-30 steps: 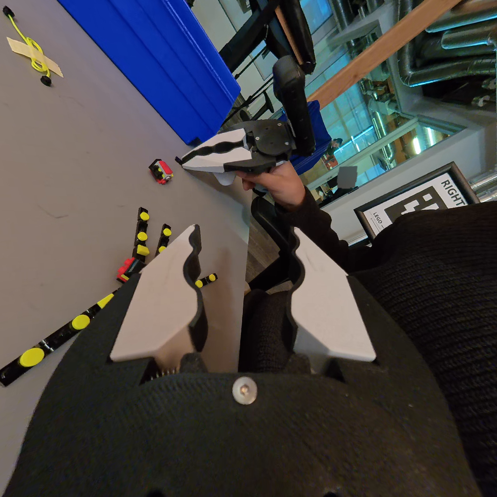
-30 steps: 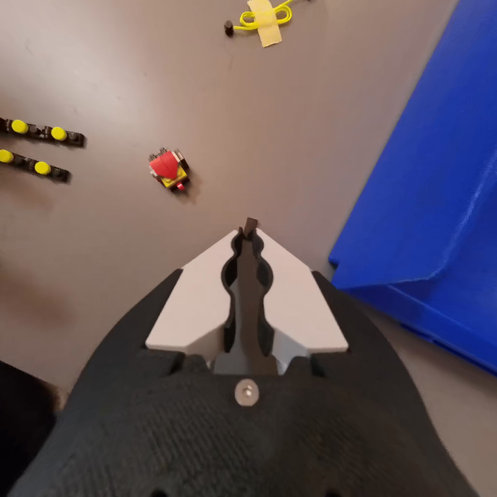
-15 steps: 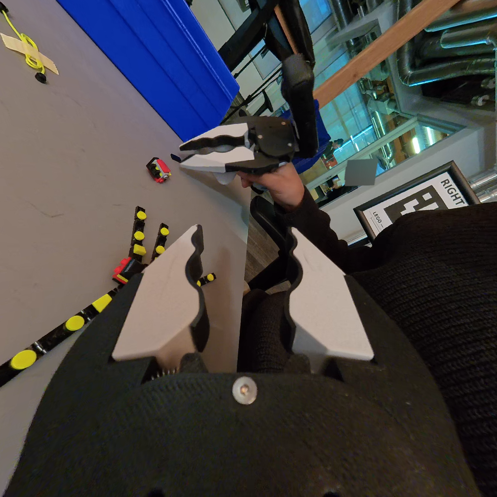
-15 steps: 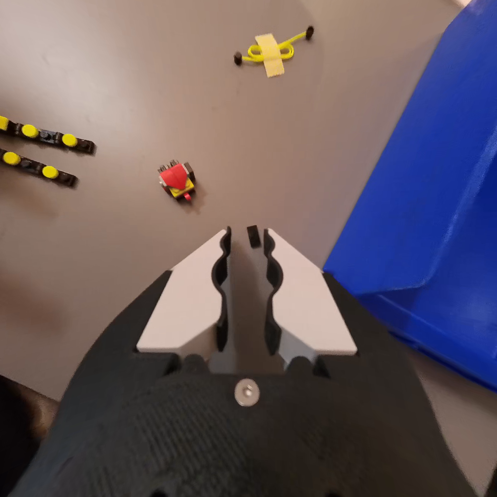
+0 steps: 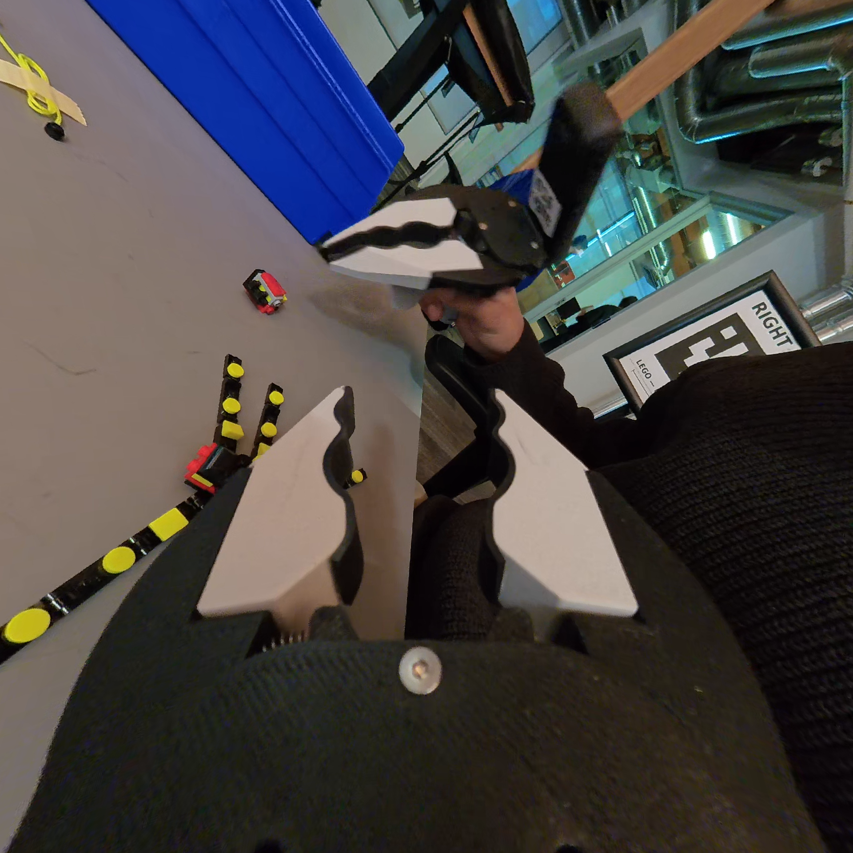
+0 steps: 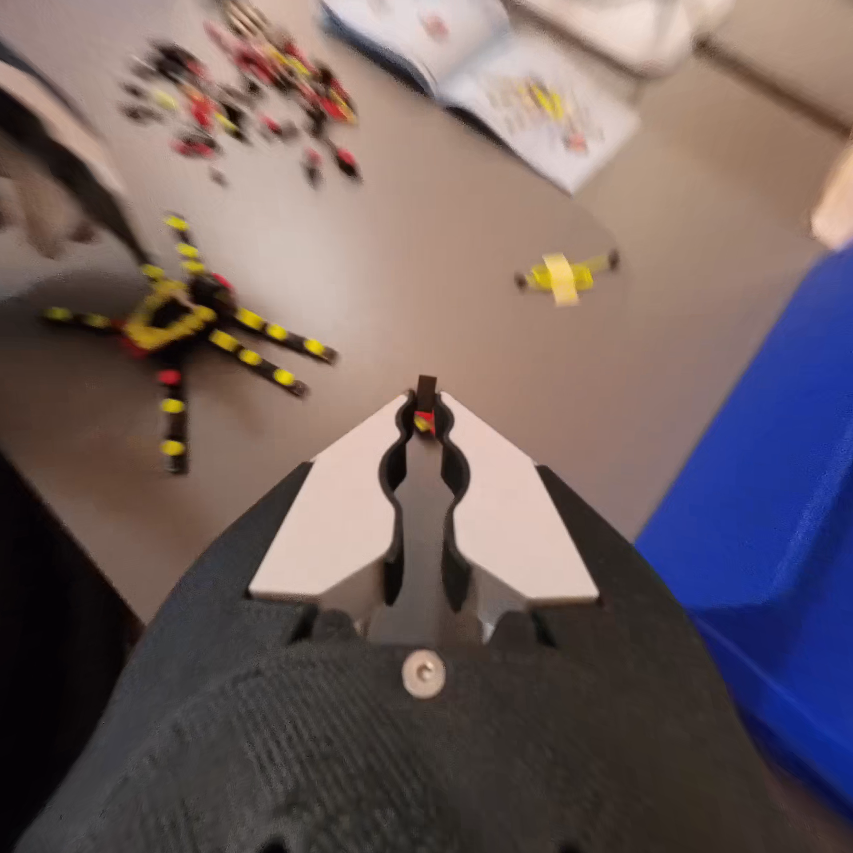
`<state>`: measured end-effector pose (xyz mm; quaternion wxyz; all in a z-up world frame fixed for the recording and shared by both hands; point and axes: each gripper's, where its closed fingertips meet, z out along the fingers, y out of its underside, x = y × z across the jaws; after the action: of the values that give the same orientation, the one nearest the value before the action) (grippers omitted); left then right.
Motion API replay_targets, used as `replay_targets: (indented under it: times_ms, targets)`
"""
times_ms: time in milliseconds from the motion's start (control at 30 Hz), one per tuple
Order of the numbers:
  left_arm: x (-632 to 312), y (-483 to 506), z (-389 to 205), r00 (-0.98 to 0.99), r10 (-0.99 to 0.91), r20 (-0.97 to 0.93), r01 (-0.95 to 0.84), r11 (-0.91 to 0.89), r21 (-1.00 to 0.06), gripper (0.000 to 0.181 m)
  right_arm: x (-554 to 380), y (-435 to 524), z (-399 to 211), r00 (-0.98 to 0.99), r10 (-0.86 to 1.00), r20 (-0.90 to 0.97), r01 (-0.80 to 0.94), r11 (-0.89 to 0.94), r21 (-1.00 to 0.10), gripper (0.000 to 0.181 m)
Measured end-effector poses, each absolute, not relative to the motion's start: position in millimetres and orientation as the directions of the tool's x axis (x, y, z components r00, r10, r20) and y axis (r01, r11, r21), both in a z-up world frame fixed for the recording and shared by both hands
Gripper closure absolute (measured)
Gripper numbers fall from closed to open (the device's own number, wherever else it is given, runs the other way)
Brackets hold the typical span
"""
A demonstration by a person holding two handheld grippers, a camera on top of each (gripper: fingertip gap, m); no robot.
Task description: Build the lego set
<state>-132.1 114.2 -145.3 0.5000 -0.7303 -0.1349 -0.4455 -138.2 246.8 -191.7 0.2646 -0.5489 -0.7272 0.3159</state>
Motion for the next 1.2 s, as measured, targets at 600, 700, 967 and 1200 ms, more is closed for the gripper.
replay_targets:
  times_ms: [600, 700, 967, 1200]
  targets:
    - [-135.1, 117.3, -137.9, 0.429, -0.256, 0.866, 0.764, -0.410, -0.499, 0.169, -145.2, 119.1, -143.7, -0.568, 0.788, 0.239, 0.229, 0.430, -0.873, 0.176]
    - [-137.4, 118.1, -139.1, 0.416, -0.245, 0.876, 0.778, -0.403, -0.482, 0.169, -144.8, 117.4, -142.8, -0.573, 0.785, 0.235, 0.225, 0.426, -0.876, 0.176]
    - [-139.9, 117.6, -139.9, 0.468, -0.239, 0.851, 0.755, -0.392, -0.525, 0.181, -144.3, 113.2, -143.0, -0.584, 0.783, 0.213, 0.224, 0.407, -0.885, 0.176]
    - [-141.8, 115.2, -139.5, 0.517, -0.252, 0.818, 0.722, -0.385, -0.574, 0.181, -140.3, 107.1, -143.9, -0.626, 0.777, 0.067, 0.273, 0.299, -0.914, 0.174]
